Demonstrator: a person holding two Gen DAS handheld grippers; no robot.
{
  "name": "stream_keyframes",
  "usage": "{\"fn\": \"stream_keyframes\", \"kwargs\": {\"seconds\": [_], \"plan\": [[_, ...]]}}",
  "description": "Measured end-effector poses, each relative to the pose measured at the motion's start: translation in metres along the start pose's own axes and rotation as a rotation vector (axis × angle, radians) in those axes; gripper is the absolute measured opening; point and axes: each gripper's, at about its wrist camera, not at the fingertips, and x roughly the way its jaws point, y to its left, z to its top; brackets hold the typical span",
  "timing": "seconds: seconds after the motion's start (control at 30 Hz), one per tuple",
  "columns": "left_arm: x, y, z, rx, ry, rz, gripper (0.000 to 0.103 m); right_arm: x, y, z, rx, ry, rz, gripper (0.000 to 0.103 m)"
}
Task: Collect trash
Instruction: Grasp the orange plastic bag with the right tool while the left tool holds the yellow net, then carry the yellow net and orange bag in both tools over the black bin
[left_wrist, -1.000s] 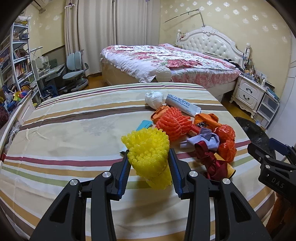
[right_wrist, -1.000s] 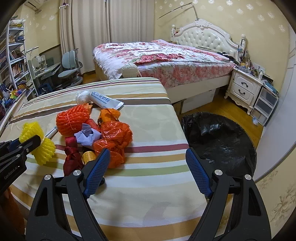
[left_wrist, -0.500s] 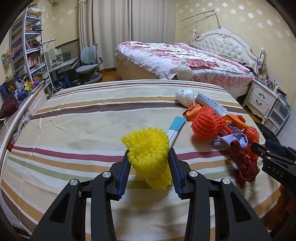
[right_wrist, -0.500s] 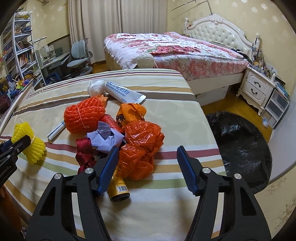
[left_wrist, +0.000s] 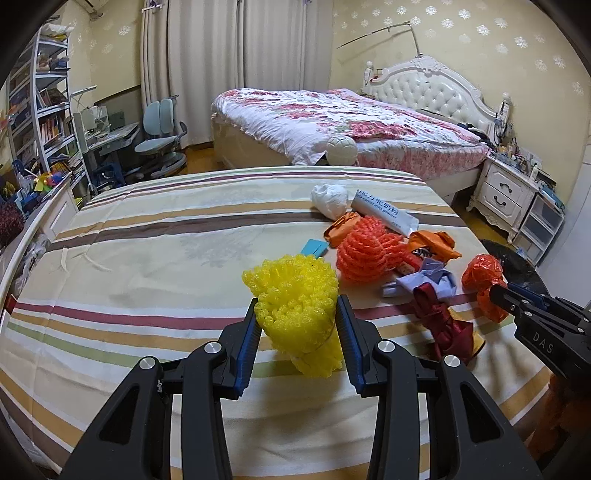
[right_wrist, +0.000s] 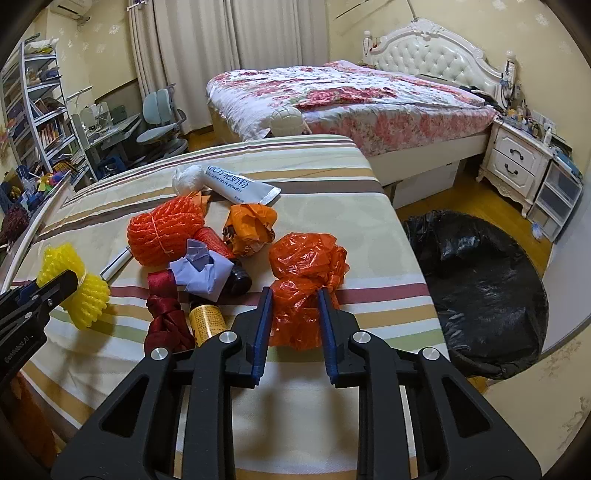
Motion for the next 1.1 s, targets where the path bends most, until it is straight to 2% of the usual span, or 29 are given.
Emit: {"fn": "stream_keyframes", "kwargs": {"seconds": [0.1,0.13,0.2,0.4,0.5,0.6,0.67,0.73,0.8,0.97,1.03,1.1], "plan": [[-0.004,-0.013,0.004,0.020,-0.014,-0.023,0.041,-0.007,-0.008,-0.001,0.006,-0.018,-0.009,0.021],[-0.004,-0.019,0.006,0.028,-0.017,-0.032,0.041,-0.010,-0.011,-0.001,0.010,-0.023,-0.011,0.016],[-0.003,-0.029,0.009,0.040,-0.018,-0.049,0.041,-0.012,-0.017,-0.001,0.018,-0.028,-0.010,0.013],[-0.001,-0.056,0.013,0.078,-0.023,-0.077,0.041,-0.006,-0.030,-0.004,0.044,0.006,0.028,0.013],[0.000,-0.057,0.011,0.083,-0.020,-0.068,0.041,0.000,-0.030,-0.008,0.056,0.020,0.038,0.017],[0.002,-0.053,0.008,0.075,-0.009,-0.053,0.041,0.005,-0.027,-0.009,0.052,0.027,0.035,0.029],[0.004,-0.049,0.005,0.066,-0.002,-0.043,0.041,0.008,-0.025,-0.008,0.047,0.028,0.033,0.032],[0.005,-0.043,0.003,0.055,0.004,-0.035,0.041,0.012,-0.022,-0.006,0.045,0.027,0.027,0.045],[0.006,-0.037,0.000,0.043,0.009,-0.029,0.041,0.016,-0.020,-0.004,0.040,0.029,0.014,0.046],[0.007,-0.027,-0.005,0.022,0.019,-0.026,0.041,0.026,-0.019,-0.001,0.036,0.044,-0.019,0.045],[0.008,-0.025,-0.006,0.015,0.021,-0.029,0.041,0.029,-0.019,-0.002,0.028,0.046,-0.041,0.031],[0.009,-0.023,-0.007,0.010,0.023,-0.032,0.041,0.030,-0.019,-0.002,0.028,0.042,-0.040,0.030]]}}
